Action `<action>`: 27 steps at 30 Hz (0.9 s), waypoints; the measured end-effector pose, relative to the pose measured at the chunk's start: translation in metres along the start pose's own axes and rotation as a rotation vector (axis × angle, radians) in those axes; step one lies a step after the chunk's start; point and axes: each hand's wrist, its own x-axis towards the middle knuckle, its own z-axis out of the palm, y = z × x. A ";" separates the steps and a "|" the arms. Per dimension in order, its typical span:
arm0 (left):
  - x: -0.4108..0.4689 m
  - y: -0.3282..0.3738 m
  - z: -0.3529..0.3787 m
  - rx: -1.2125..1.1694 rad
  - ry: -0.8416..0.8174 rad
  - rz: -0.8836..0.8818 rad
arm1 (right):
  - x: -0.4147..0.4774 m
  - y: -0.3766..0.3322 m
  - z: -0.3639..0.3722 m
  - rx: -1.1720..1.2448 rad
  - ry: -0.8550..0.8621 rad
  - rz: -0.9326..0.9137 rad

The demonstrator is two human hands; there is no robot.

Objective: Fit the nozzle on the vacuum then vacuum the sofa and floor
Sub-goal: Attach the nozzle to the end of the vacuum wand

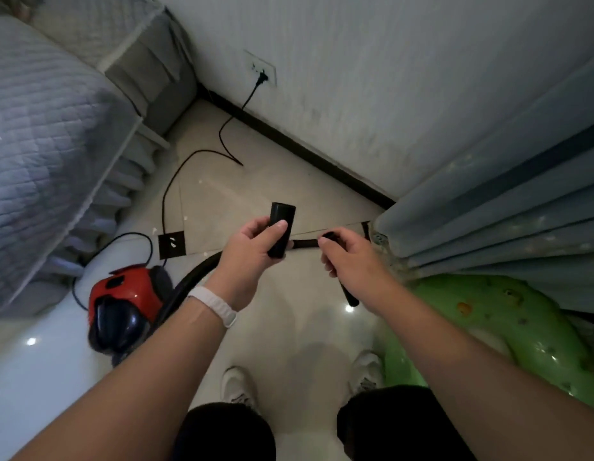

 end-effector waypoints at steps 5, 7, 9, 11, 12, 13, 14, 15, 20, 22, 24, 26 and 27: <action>0.097 -0.093 -0.005 -0.084 0.073 0.070 | 0.088 0.096 0.034 -0.013 -0.036 -0.040; 0.128 -0.121 -0.010 -0.116 0.139 0.123 | 0.118 0.128 0.049 0.001 -0.056 -0.064; 0.155 -0.143 -0.016 -0.149 0.158 0.150 | 0.143 0.154 0.061 -0.016 -0.087 -0.092; 0.174 -0.158 -0.027 -0.167 0.165 0.166 | 0.164 0.173 0.070 -0.046 -0.116 -0.126; 0.180 -0.162 -0.032 -0.175 0.160 0.183 | 0.172 0.179 0.073 -0.058 -0.136 -0.144; 0.186 -0.165 -0.035 -0.184 0.148 0.207 | 0.179 0.183 0.075 -0.070 -0.162 -0.162; 0.191 -0.168 -0.038 -0.194 0.134 0.232 | 0.185 0.186 0.076 -0.086 -0.190 -0.179; 0.194 -0.171 -0.041 -0.207 0.120 0.251 | 0.190 0.188 0.078 -0.108 -0.213 -0.200; 0.197 -0.175 -0.051 -0.361 0.048 0.269 | 0.195 0.186 0.087 -0.144 -0.282 -0.293; 0.196 -0.172 -0.052 -0.436 0.004 0.268 | 0.191 0.188 0.087 -0.166 -0.310 -0.291; 0.196 -0.172 -0.047 -0.465 -0.026 0.255 | 0.189 0.189 0.085 -0.218 -0.324 -0.317; 0.198 -0.175 -0.041 -0.457 -0.045 0.242 | 0.190 0.188 0.082 -0.253 -0.305 -0.337; 0.200 -0.177 -0.038 -0.447 -0.051 0.242 | 0.191 0.186 0.081 -0.260 -0.292 -0.341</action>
